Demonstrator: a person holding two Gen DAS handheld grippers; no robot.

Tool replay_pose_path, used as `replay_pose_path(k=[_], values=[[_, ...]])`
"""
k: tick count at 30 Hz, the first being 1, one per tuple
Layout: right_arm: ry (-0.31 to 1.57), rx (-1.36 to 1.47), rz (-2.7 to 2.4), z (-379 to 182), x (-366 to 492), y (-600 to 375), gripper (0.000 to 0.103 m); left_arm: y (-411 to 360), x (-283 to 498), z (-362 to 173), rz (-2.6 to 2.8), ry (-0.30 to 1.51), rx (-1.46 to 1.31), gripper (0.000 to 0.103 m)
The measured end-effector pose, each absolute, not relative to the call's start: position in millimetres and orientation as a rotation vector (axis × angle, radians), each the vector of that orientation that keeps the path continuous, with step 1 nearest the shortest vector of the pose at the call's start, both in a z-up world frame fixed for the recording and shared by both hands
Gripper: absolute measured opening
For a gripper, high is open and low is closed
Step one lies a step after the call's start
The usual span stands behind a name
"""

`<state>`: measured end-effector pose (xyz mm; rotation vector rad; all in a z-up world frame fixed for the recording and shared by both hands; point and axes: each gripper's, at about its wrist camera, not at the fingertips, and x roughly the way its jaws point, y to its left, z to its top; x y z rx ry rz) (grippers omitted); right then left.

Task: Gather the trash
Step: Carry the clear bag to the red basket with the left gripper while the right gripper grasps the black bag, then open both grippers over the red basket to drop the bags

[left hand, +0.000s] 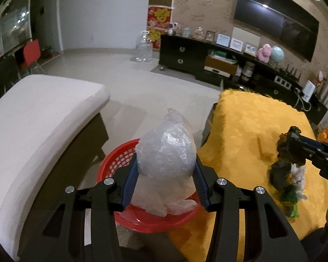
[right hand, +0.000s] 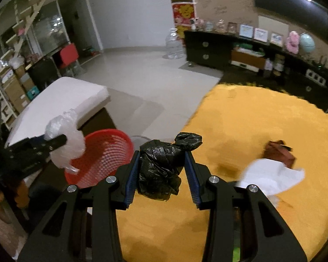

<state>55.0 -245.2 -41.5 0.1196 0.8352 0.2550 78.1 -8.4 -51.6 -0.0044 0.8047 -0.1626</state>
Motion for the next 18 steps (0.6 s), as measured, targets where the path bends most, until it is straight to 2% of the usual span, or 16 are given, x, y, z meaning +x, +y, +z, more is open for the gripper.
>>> replay_pose_path(k=[15,18], values=[[0.973,0.092,0.467,-78,108,-140,0.040,31,99,-80,-0.083,0.883,-0.053,0.045],[0.998,0.089,0.487,-85,111,-130,0.043,36,101,-83,-0.091,0.897,-0.058,0.047]])
